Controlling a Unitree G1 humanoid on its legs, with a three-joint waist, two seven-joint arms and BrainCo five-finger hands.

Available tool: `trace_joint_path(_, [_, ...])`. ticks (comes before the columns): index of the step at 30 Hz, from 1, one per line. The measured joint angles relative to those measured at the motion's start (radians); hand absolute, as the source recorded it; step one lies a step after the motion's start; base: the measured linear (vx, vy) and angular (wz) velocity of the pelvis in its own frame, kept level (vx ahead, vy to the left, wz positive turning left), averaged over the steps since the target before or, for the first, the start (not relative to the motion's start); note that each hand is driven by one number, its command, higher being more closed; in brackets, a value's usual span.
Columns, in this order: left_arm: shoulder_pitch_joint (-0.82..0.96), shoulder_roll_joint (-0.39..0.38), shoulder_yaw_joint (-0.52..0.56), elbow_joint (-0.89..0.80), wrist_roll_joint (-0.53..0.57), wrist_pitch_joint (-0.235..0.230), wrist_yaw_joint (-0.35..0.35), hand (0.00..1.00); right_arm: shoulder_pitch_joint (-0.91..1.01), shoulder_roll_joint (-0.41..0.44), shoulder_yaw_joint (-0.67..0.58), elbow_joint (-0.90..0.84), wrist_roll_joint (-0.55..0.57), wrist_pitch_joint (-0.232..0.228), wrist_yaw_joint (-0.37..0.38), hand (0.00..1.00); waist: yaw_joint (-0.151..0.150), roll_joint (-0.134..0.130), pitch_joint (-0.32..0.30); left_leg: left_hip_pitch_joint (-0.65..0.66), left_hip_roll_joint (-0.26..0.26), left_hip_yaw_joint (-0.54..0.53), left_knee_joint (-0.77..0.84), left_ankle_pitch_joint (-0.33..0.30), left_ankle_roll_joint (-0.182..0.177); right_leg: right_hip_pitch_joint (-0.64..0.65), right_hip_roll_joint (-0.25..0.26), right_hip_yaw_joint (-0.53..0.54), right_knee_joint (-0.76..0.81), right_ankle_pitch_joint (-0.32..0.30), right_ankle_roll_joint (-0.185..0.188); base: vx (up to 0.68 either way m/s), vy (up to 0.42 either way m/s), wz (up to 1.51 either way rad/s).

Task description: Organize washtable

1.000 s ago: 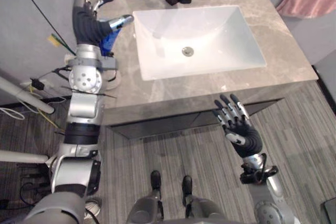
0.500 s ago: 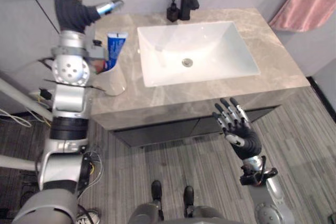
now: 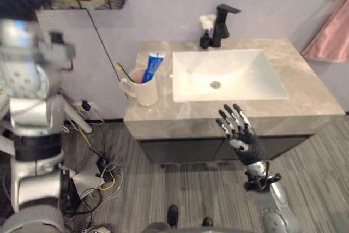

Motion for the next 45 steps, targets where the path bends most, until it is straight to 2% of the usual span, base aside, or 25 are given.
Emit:
trace_joint_path(1, [0.066,-0.033,-0.001,-0.038,-0.012,0.003,-0.028,0.0,-0.004,0.006,0.001,0.0,0.0,0.001,0.0,0.0,0.008,0.003,-0.003,0.002,-0.001,-0.004,0.0,0.0,0.0,0.0,-0.001,-0.002,0.009,-0.006,0.001,0.01,0.019,0.13])
trace_joint_path(2, [0.133,-0.077,-0.002,-0.072,-0.015,0.01,-0.053,1.0,-0.006,0.01,-0.001,0.0,0.0,0.001,0.0,0.0,0.021,0.005,-0.007,0.002,-0.001,-0.008,0.0,0.0,0.0,0.001,-0.002,-0.005,0.009,-0.007,0.001,0.02,0.013,0.2])
trace_joint_path(6, [0.351,-0.233,-0.012,-0.162,-0.06,0.046,-0.121,1.0,-0.015,0.029,-0.005,0.032,-0.001,0.005,-0.002,0.0,0.022,-0.001,-0.016,0.006,-0.006,-0.045,0.0,0.004,-0.004,0.016,-0.004,-0.041,0.015,-0.017,-0.003,0.0,0.004,0.22])
trace_joint_path(13, [0.605,-0.423,-0.088,-0.226,-0.07,0.086,-0.161,1.0,-0.01,0.055,-0.021,0.041,-0.008,0.025,-0.004,0.0,0.02,-0.002,-0.017,0.016,-0.004,-0.046,0.0,0.003,-0.006,0.02,-0.004,-0.044,0.028,-0.034,0.0,0.0,0.0,0.03])
trace_joint_path(22, [0.682,-0.482,-0.115,-0.225,-0.069,0.112,-0.18,1.0,-0.01,0.059,-0.036,0.041,-0.008,0.029,-0.012,0.0,0.016,-0.004,-0.016,0.011,-0.001,-0.036,0.0,0.003,-0.006,0.012,-0.003,-0.036,0.027,-0.03,0.005,0.02,0.0,-0.02])
trace_joint_path(28, [0.701,-0.497,-0.143,-0.186,-0.066,0.128,-0.179,1.0,-0.012,0.059,-0.042,0.04,-0.008,0.029,-0.028,0.0,0.016,-0.022,-0.006,-0.004,0.006,-0.005,0.0,0.003,-0.006,-0.018,0.001,-0.008,0.035,-0.028,0.003,0.02,0.001,-0.15])
trace_joint_path(34, [0.656,-0.496,-0.165,-0.098,-0.045,0.132,-0.161,1.0,-0.024,0.058,-0.04,0.009,-0.008,0.026,-0.033,0.0,0.018,-0.06,0.046,-0.038,0.015,0.038,0.0,0.002,-0.006,-0.068,0.006,0.032,0.048,-0.024,0.007,0.01,0.01,-0.19])
trace_joint_path(45, [0.504,-0.495,-0.161,0.008,0.031,0.133,-0.106,1.0,-0.035,0.057,-0.042,-0.03,-0.008,0.02,-0.051,0.0,0.014,-0.078,0.122,-0.074,0.018,0.09,0.006,0.001,0.004,-0.119,0.009,0.082,0.042,0.002,0.003,0.04,0.019,-0.14])
